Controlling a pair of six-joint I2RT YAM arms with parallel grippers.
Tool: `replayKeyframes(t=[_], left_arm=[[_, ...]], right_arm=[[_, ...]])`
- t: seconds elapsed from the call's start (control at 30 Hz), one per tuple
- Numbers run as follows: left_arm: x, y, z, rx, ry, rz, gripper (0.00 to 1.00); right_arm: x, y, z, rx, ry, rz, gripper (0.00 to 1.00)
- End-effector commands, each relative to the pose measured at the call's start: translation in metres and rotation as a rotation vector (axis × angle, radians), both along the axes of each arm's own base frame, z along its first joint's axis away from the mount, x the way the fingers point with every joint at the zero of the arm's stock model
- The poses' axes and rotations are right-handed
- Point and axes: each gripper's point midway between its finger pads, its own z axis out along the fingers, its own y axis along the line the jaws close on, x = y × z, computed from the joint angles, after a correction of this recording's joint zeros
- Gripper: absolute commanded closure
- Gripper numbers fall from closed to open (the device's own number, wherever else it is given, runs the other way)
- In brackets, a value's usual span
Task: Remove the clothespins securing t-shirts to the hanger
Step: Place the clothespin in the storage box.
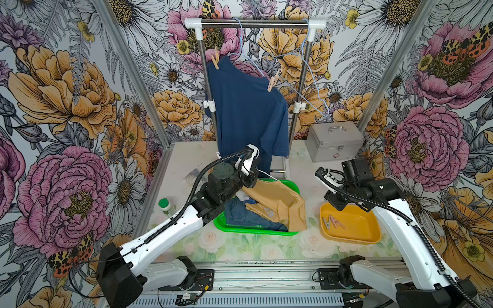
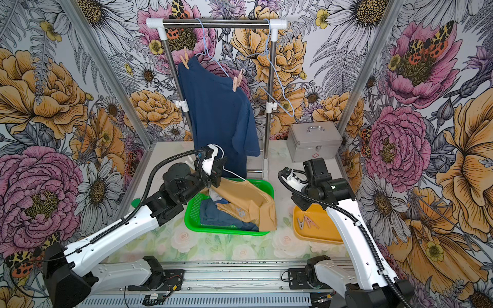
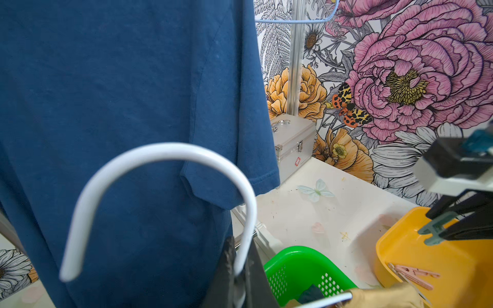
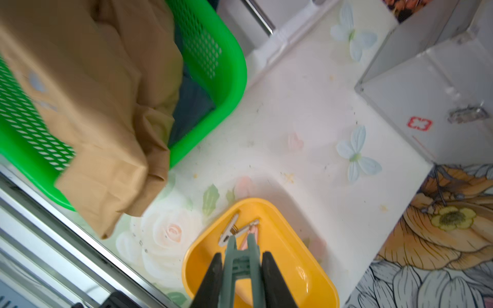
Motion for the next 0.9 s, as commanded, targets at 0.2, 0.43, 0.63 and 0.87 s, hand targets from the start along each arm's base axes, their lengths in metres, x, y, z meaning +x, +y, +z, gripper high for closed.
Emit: replayKeyframes(t=[0.2,0.43,0.63,0.87], left_arm=[[-0.019,-0.009,0.004,-0.028,-0.029,-0.076,1.00],[-0.024,-0.013,0.004,-0.037,-0.027,-0.110,1.00],[-0.035,-0.024,0.006,-0.057,-0.022,-0.164,1.00],[-0.040,-0.025,0.002,-0.051,-0.020,-0.168,1.00]], right_arm=[[-0.018,-0.067,-0.064,-0.295,0.232,-0.096,0.73],[-0.030,-0.084,-0.094,-0.362,0.351,-0.123,0.74],[-0.037,-0.087,-0.117,-0.345,0.396,-0.137,0.74],[-0.041,-0.084,-0.137,-0.327,0.447,-0.121,0.74]])
